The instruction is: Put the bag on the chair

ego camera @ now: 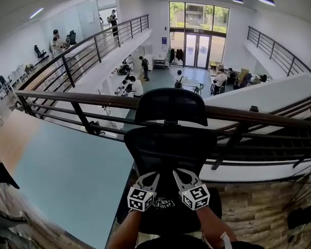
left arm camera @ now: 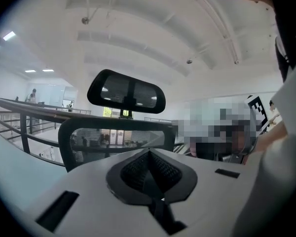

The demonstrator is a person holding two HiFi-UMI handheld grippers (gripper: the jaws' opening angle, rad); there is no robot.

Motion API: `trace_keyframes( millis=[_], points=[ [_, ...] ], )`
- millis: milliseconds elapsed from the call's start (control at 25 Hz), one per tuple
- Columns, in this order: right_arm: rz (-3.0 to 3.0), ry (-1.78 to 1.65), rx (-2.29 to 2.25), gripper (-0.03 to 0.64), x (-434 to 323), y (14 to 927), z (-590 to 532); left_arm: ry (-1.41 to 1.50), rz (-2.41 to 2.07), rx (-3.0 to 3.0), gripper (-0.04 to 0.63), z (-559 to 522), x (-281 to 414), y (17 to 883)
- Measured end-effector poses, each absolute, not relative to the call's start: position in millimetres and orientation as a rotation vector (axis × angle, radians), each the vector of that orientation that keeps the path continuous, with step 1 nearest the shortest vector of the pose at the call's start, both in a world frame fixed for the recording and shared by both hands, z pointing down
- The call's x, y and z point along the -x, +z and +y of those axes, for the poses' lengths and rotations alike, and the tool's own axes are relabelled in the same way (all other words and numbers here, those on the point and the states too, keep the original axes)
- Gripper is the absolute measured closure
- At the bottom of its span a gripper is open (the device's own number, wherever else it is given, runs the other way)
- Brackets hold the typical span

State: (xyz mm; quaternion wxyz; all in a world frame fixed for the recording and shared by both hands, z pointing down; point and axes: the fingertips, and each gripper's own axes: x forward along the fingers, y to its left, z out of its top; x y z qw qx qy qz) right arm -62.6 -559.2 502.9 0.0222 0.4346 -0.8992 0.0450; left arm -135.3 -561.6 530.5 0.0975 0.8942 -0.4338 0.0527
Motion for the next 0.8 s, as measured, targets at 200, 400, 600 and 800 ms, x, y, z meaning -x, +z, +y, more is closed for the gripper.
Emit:
trace_keyframes(
  millis=[200,400,600,800],
  points=[
    [-2.805,0.035,-1.341,0.595,72.7,482.1,-553.1,0.132,-1.281,-2.698,0.584,-559.0,136.4,515.2],
    [-2.778,-0.067,-1.322,0.597,73.0,473.8,-554.0,0.123,-1.276,-2.736,0.584,-557.0,140.7,501.3],
    [-2.786,-0.044,-1.365,0.597,67.8,467.8,-555.2,0.120,-1.269,-2.744,0.584,-554.7,141.9,498.9],
    [-2.840,0.060,-1.450,0.597,50.7,454.9,-553.4,0.117,-1.246,-2.759,0.584,-552.0,136.8,500.4]
  ],
)
